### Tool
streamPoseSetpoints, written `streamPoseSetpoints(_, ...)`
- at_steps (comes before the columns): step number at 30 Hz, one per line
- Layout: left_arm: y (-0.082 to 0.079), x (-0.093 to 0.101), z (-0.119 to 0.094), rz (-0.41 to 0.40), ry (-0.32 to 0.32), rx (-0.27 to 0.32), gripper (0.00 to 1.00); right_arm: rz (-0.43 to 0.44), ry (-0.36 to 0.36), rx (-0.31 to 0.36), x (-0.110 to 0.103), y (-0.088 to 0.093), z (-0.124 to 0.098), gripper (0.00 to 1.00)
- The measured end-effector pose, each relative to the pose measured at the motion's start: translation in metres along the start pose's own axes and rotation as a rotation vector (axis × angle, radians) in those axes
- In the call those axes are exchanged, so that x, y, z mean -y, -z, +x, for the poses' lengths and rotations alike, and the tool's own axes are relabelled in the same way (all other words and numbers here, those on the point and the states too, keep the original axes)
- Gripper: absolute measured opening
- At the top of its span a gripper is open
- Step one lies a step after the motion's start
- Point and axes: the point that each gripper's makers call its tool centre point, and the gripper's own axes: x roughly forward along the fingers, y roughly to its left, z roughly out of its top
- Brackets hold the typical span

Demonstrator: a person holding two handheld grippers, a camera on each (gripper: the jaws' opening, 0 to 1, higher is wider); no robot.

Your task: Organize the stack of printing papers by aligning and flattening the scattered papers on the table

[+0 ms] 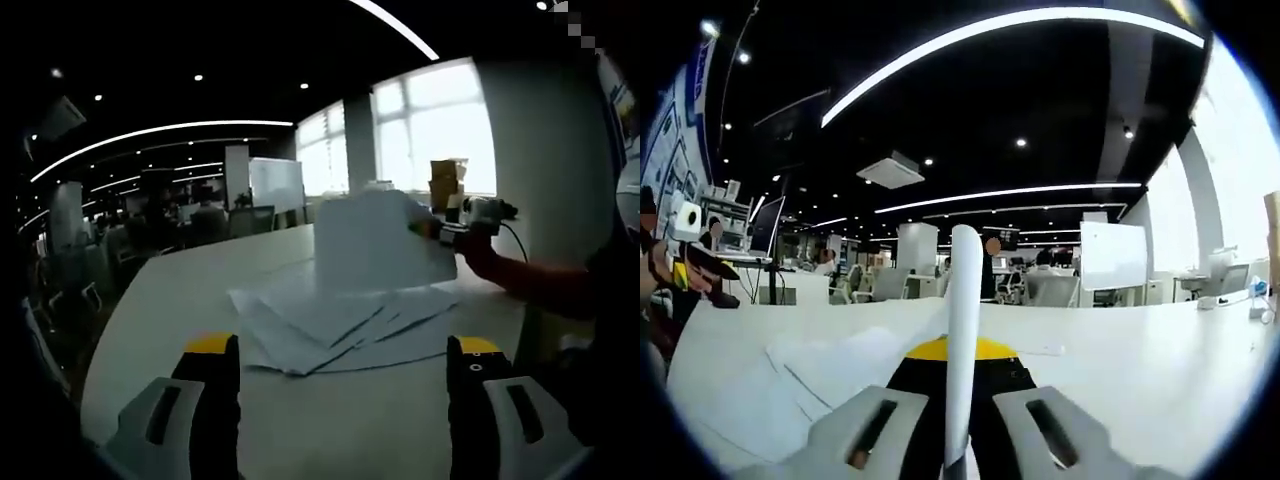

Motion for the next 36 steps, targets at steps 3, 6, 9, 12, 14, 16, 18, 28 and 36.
streamPoseSetpoints(3, 0.000, 0.000, 0.000, 0.000, 0.000, -0.001, 0.88, -0.003, -0.005, 0.005, -0.001, -0.005, 0.001, 0.00)
streamPoseSetpoints(6, -0.002, 0.000, -0.001, 0.006, 0.001, -0.002, 0.88, -0.014, -0.010, 0.017, -0.005, -0.012, 0.001, 0.00)
streamPoseSetpoints(9, -0.003, 0.000, -0.002, 0.009, -0.001, -0.002, 0.88, -0.021, -0.016, 0.030, -0.009, -0.019, 0.001, 0.00)
streamPoseSetpoints(12, -0.004, 0.000, -0.002, 0.013, -0.001, -0.001, 0.88, -0.017, -0.028, 0.045, -0.014, -0.026, 0.001, 0.00)
streamPoseSetpoints(14, -0.005, -0.001, -0.003, 0.012, -0.002, 0.001, 0.88, -0.017, -0.035, 0.060, -0.017, -0.032, 0.000, 0.00)
streamPoseSetpoints(16, -0.005, -0.001, -0.002, 0.009, -0.002, 0.004, 0.88, -0.014, -0.040, 0.073, -0.020, -0.037, 0.000, 0.00)
streamPoseSetpoints(18, -0.004, -0.001, -0.002, 0.005, -0.001, 0.005, 0.88, -0.007, -0.047, 0.082, -0.022, -0.041, 0.001, 0.00)
streamPoseSetpoints(28, -0.004, -0.003, -0.004, -0.002, -0.004, 0.011, 0.88, 0.016, -0.076, 0.136, -0.033, -0.065, -0.003, 0.00)
streamPoseSetpoints(36, -0.002, -0.002, -0.004, -0.007, 0.000, 0.009, 0.88, 0.065, -0.104, 0.177, -0.042, -0.078, -0.004, 0.00)
